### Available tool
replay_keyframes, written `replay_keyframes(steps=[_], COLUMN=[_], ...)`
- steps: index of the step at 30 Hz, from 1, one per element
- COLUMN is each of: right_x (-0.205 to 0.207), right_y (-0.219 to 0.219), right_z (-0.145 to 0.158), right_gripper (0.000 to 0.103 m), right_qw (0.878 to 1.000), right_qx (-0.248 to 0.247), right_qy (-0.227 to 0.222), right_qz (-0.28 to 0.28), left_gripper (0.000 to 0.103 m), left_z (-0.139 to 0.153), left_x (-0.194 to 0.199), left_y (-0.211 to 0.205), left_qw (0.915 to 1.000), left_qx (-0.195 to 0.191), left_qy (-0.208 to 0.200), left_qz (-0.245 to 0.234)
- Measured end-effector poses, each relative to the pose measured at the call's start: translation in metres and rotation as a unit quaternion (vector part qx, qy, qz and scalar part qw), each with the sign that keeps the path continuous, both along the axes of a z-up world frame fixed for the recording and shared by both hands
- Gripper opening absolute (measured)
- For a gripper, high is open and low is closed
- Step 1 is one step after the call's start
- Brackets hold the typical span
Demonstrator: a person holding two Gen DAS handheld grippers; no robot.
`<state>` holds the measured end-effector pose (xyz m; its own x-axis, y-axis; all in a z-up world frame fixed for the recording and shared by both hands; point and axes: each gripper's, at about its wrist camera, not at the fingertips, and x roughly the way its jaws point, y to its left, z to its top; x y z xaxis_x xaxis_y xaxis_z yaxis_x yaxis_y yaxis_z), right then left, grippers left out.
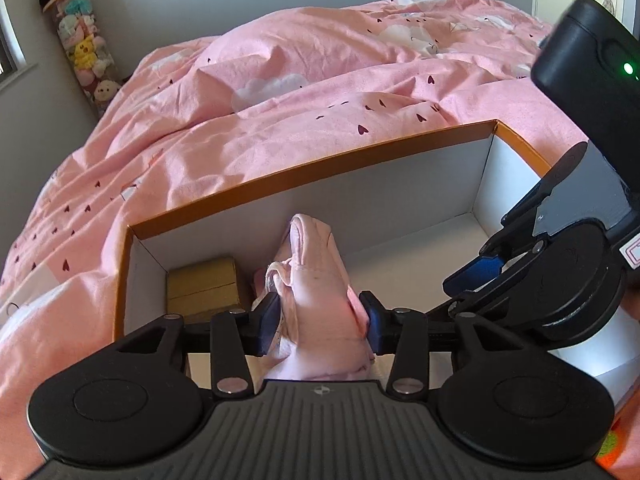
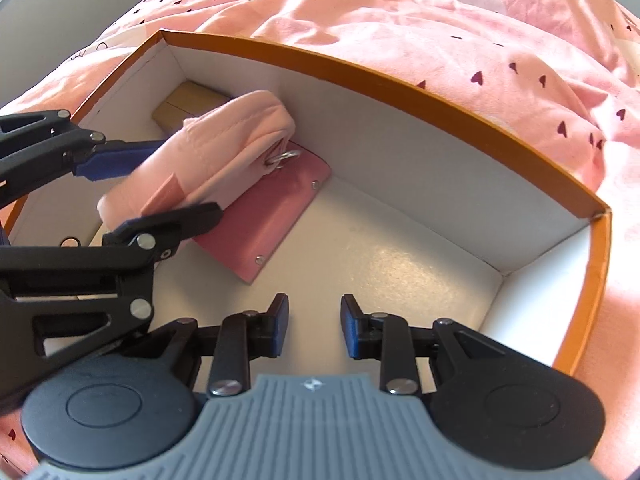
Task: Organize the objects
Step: 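Lower the pink pouch into the orange box beside the wallet with the left tool, then open the left tool and press the pouch flat with the right tool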
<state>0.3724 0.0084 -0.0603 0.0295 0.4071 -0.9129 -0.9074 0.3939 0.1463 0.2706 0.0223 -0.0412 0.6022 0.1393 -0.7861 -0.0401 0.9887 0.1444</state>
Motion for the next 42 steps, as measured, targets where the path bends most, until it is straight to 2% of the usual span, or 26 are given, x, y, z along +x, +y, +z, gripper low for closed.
replay_keyframes(steps=[2,4,6,8,11,13,15,16,18,23,26,28,29,32,33,35,38,42], right_x=[0.002,0.006,0.008,0.010,0.011,0.014,0.017,0.018,0.019,0.014,0.014,0.018,0.021,0.029,0.029,0.024,0.013,0.002], right_y=[-0.003,-0.007,-0.013,-0.013,-0.014,-0.015,-0.016,-0.017,-0.016,-0.010,-0.004,-0.004,-0.006,-0.012,-0.013,-0.012,-0.004,0.016], right_z=[0.002,0.004,0.007,0.006,0.010,0.013,0.016,0.016,0.014,0.001,-0.009,-0.017,-0.020,-0.026,-0.026,-0.020,-0.004,0.014], right_gripper=[0.031,0.031,0.031,0.032,0.032,0.032,0.033,0.036,0.050,0.055,0.063,0.063,0.062,0.039,0.035,0.031,0.027,0.024], right_qw=[1.000,1.000,0.999,0.999,0.997,0.996,0.993,0.992,0.989,0.989,0.985,0.979,0.975,0.963,0.962,0.967,0.980,0.990], right_qx=[0.001,0.001,0.004,0.006,0.009,0.015,0.020,0.022,0.022,-0.005,-0.010,-0.007,0.000,0.030,0.037,0.048,0.068,0.086], right_qy=[0.006,0.014,0.028,0.040,0.052,0.066,0.085,0.095,0.105,0.088,0.103,0.132,0.152,0.189,0.191,0.173,0.121,0.066], right_qz=[-0.007,-0.015,-0.026,-0.033,-0.048,-0.064,-0.079,-0.085,-0.100,-0.121,-0.136,-0.153,-0.163,-0.188,-0.191,-0.181,-0.145,-0.086], left_gripper=[0.062,0.075,0.077,0.077,0.076,0.064,0.062,0.062,0.061,0.058,0.058,0.055,0.055,0.051,0.050,0.047,0.046,0.038], left_z=[0.001,0.003,0.004,0.004,0.006,0.006,0.002,0.001,-0.002,-0.003,-0.003,-0.002,-0.001,0.003,0.005,0.007,0.009,0.006], left_x=[-0.002,-0.005,-0.007,-0.009,-0.012,-0.013,-0.010,-0.009,-0.007,-0.009,-0.009,-0.010,-0.011,-0.014,-0.015,-0.016,-0.018,-0.018], left_y=[0.008,0.016,0.022,0.026,0.028,0.030,0.032,0.034,0.036,0.037,0.040,0.042,0.044,0.047,0.047,0.049,0.051,0.055], left_qw=[0.9993,0.9973,0.9945,0.9933,0.9935,0.9936,0.9931,0.9927,0.9915,0.9906,0.9909,0.9908,0.9908,0.9907,0.9909,0.9913,0.9914,0.9910], left_qx=[-0.036,-0.073,-0.104,-0.113,-0.110,-0.108,-0.109,-0.112,-0.121,-0.127,-0.125,-0.125,-0.126,-0.128,-0.127,-0.126,-0.126,-0.126], left_qy=[0.004,0.008,0.015,0.022,0.025,0.032,0.043,0.044,0.047,0.049,0.051,0.051,0.050,0.045,0.043,0.039,0.037,0.043], left_qz=[0.000,0.000,-0.005,-0.004,-0.010,-0.010,-0.011,-0.010,-0.007,-0.004,-0.002,0.005,0.008,0.008,0.007,0.006,0.007,0.011])
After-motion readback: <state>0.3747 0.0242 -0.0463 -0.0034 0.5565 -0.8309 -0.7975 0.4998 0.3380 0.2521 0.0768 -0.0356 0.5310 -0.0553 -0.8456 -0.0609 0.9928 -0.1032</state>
